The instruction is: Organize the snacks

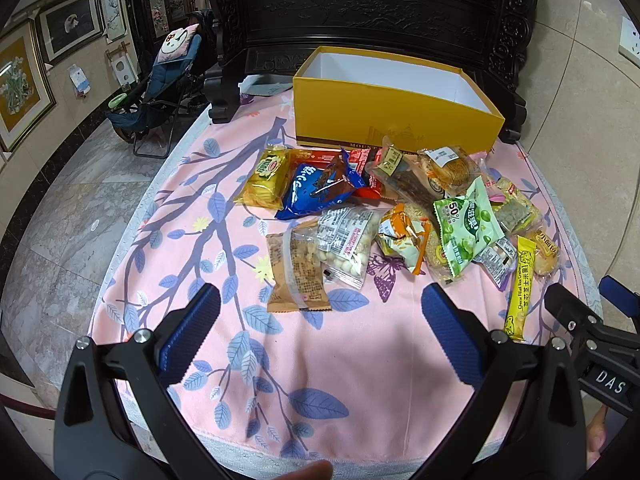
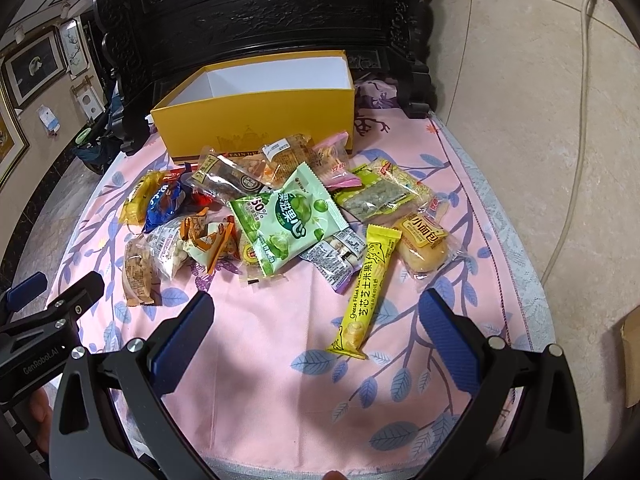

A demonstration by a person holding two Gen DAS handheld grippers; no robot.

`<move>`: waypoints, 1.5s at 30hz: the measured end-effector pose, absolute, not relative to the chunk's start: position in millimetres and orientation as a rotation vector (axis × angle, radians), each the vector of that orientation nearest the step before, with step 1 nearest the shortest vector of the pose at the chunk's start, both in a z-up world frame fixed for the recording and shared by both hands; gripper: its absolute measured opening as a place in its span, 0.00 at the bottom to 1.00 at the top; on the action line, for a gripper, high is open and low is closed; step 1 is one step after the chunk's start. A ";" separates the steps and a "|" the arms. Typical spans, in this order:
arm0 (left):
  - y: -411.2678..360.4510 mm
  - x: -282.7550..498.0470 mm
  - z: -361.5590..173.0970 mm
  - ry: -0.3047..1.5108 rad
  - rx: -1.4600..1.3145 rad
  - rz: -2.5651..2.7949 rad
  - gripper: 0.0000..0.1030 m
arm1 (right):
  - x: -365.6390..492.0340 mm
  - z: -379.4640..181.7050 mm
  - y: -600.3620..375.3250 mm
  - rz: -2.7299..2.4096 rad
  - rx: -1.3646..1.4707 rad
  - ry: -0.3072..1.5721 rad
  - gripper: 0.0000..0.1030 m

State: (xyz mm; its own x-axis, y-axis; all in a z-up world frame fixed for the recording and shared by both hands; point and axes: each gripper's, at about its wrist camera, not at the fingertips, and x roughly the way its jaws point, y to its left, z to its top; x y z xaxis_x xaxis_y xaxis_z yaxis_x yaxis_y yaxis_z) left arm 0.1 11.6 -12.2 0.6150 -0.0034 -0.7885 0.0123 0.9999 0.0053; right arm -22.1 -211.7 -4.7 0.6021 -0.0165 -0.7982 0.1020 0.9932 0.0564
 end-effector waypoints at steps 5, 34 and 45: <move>11.6 0.0 -12.4 0.909 0.011 -0.010 0.98 | -22.1 -4.5 -211.5 -0.069 0.099 0.922 0.99; 14.8 -0.3 -10.8 0.913 0.011 -0.003 0.98 | -23.7 -3.8 -212.3 -0.066 0.086 0.927 0.99; 69.1 6.5 -33.6 0.943 -0.035 0.103 0.98 | -13.4 -30.5 -259.8 -0.054 0.170 0.990 0.99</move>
State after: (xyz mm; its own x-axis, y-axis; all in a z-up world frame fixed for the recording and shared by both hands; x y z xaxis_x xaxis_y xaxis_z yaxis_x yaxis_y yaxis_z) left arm 6.5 69.1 -33.6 0.5831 0.0728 -0.8091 -0.1031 0.9946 0.0152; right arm -13.4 -259.8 -30.5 0.5483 0.0321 -0.8357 0.1228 0.9853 0.1185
